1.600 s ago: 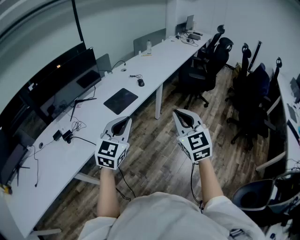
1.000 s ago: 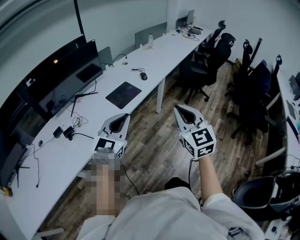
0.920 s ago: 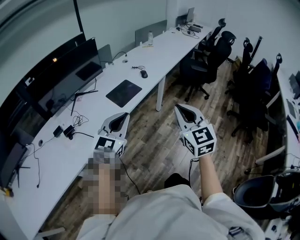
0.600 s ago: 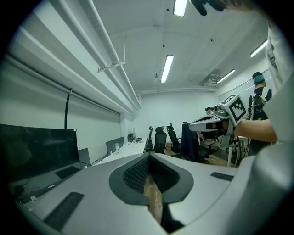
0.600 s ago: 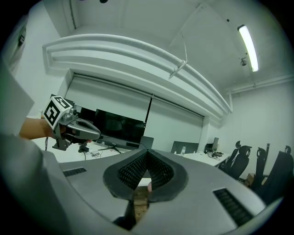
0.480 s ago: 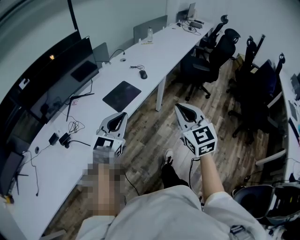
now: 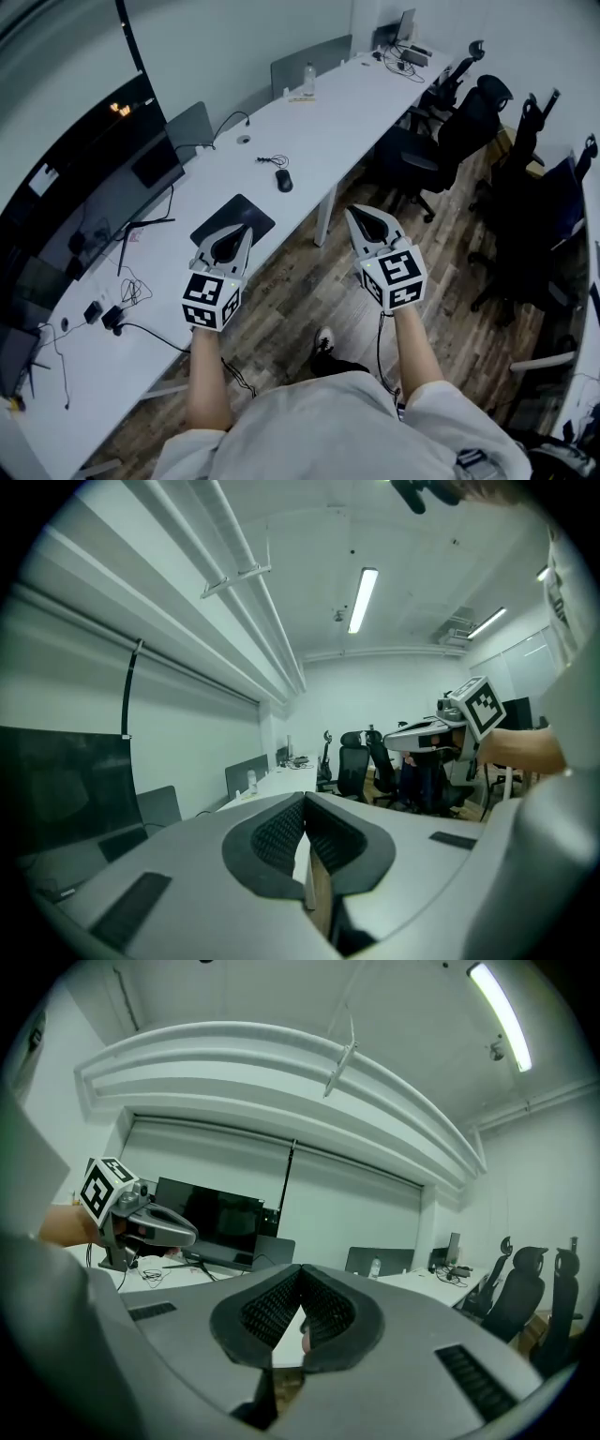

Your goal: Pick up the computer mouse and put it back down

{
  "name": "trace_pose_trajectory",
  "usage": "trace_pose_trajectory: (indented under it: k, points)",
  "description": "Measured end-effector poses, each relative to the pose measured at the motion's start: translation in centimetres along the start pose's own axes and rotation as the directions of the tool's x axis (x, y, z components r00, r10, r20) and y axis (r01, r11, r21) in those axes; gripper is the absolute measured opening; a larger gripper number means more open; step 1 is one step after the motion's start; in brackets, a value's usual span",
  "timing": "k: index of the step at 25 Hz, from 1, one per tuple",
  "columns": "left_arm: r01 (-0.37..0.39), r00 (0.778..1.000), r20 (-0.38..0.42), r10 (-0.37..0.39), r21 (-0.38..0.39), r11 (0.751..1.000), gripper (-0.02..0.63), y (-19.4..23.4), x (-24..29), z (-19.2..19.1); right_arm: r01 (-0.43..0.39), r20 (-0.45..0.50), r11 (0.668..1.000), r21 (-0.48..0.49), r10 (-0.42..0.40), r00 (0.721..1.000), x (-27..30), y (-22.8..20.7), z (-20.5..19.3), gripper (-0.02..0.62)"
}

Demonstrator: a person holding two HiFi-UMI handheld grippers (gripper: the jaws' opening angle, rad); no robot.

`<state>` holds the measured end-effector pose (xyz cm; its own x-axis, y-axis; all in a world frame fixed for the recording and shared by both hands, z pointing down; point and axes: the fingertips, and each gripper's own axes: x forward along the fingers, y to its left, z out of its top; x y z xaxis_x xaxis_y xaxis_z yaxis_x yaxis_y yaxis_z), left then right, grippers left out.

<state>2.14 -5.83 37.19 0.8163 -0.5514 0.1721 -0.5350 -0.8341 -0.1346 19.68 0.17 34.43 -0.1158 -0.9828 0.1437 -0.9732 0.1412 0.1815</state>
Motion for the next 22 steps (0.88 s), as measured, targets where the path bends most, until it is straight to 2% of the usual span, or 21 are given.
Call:
trace_pose_trajectory:
  k: [4, 9, 14, 18, 21, 22]
  points:
    - [-0.036, 0.999, -0.014, 0.035, -0.027, 0.999, 0.012, 2.2, 6.2, 1.0, -0.045, 0.017, 0.998, 0.047, 0.044, 0.999, 4.9, -5.2, 0.2, 0.014]
    - [-0.073, 0.997, -0.040, 0.070, -0.058, 0.996, 0.012, 4.5, 11.6, 0.7, -0.085, 0.050, 0.993, 0.086, 0.081, 0.995, 10.1, -9.7, -0.3, 0.012]
    - [-0.089, 0.993, -0.084, 0.082, -0.076, 0.993, 0.012, 6.5, 15.1, -1.0, -0.126, -0.017, 0.990, 0.067, 0.128, 0.992, 14.7, -10.7, -2.4, 0.014]
    - [-0.089, 0.991, -0.108, 0.079, -0.096, 0.991, 0.012, 8.7, 17.2, -2.7, -0.122, -0.072, 0.990, 0.068, 0.127, 0.989, 18.5, -10.8, -4.3, 0.014]
    - [-0.086, 0.987, -0.142, 0.076, -0.066, 0.994, 0.012, 10.9, 18.4, -4.1, -0.110, -0.108, 0.990, 0.090, 0.120, 0.987, 21.3, -10.5, -5.7, 0.015]
    - [-0.079, 0.986, -0.153, 0.070, -0.056, 0.995, 0.012, 11.7, 18.8, -4.7, -0.108, -0.123, 0.989, 0.098, 0.119, 0.985, 22.4, -10.2, -6.2, 0.033]
